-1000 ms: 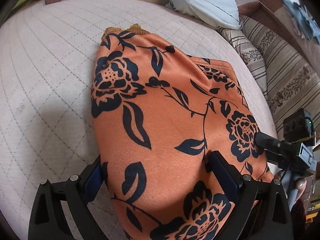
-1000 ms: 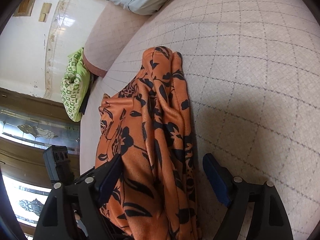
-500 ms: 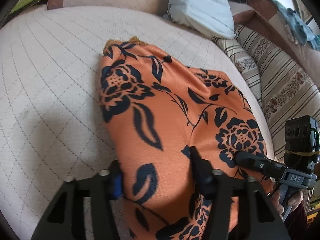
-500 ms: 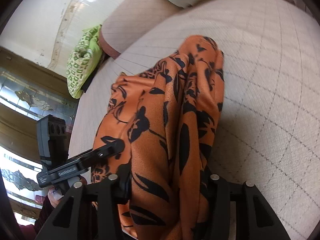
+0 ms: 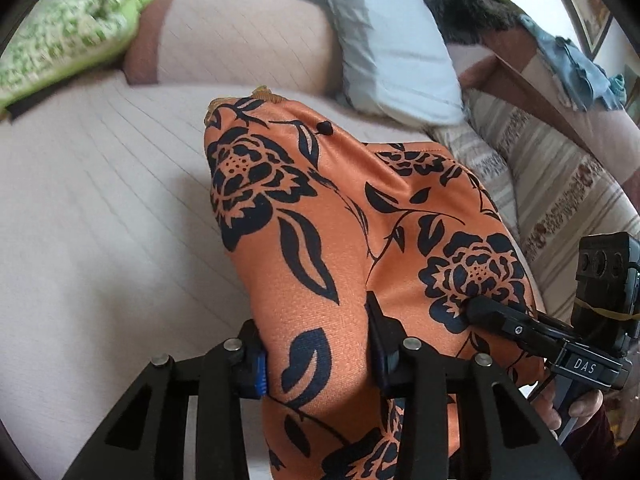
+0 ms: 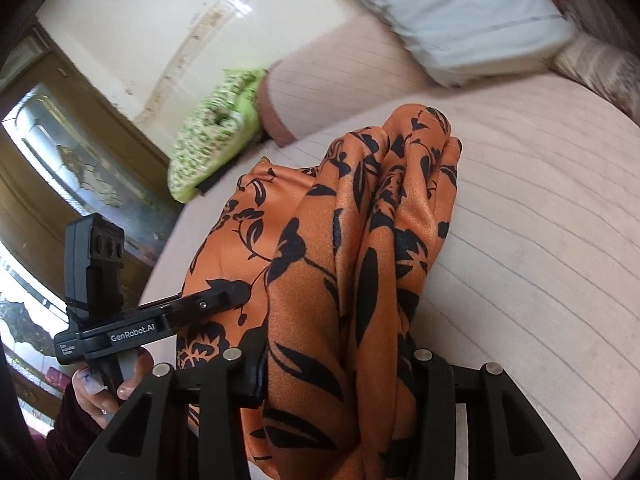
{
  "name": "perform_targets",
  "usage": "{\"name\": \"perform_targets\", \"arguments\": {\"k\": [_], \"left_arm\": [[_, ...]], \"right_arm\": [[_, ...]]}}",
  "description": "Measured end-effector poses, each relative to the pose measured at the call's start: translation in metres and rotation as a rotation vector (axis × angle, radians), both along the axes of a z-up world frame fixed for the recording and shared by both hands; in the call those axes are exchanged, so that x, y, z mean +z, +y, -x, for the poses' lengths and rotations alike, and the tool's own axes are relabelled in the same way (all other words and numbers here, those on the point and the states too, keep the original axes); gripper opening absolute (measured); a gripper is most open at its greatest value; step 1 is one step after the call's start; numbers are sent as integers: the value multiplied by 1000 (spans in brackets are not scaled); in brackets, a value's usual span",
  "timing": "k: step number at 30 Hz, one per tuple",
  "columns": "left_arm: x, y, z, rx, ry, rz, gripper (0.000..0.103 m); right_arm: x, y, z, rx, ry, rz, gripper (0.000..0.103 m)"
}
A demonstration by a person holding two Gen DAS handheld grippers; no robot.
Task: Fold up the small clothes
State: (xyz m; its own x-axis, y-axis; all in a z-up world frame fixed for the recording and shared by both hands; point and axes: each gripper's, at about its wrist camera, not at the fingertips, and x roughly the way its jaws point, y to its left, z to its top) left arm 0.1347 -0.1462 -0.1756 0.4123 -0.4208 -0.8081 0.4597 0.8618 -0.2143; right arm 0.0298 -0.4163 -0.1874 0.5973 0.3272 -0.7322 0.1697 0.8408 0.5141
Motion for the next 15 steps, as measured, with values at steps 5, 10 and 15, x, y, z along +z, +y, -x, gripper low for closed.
{"name": "perform_targets", "arguments": {"k": [5, 10, 15], "left_arm": [[-9, 9, -11, 69, -70, -68, 40], [-38, 15, -20, -25, 123, 34, 40], [-67, 31, -33, 7, 151, -10, 40]], "right_arm": [[8, 30, -43, 36, -46, -57, 45], [-5, 64, -76, 74, -46, -107, 45], [-38, 82, -97, 94, 9, -126, 45]]}}
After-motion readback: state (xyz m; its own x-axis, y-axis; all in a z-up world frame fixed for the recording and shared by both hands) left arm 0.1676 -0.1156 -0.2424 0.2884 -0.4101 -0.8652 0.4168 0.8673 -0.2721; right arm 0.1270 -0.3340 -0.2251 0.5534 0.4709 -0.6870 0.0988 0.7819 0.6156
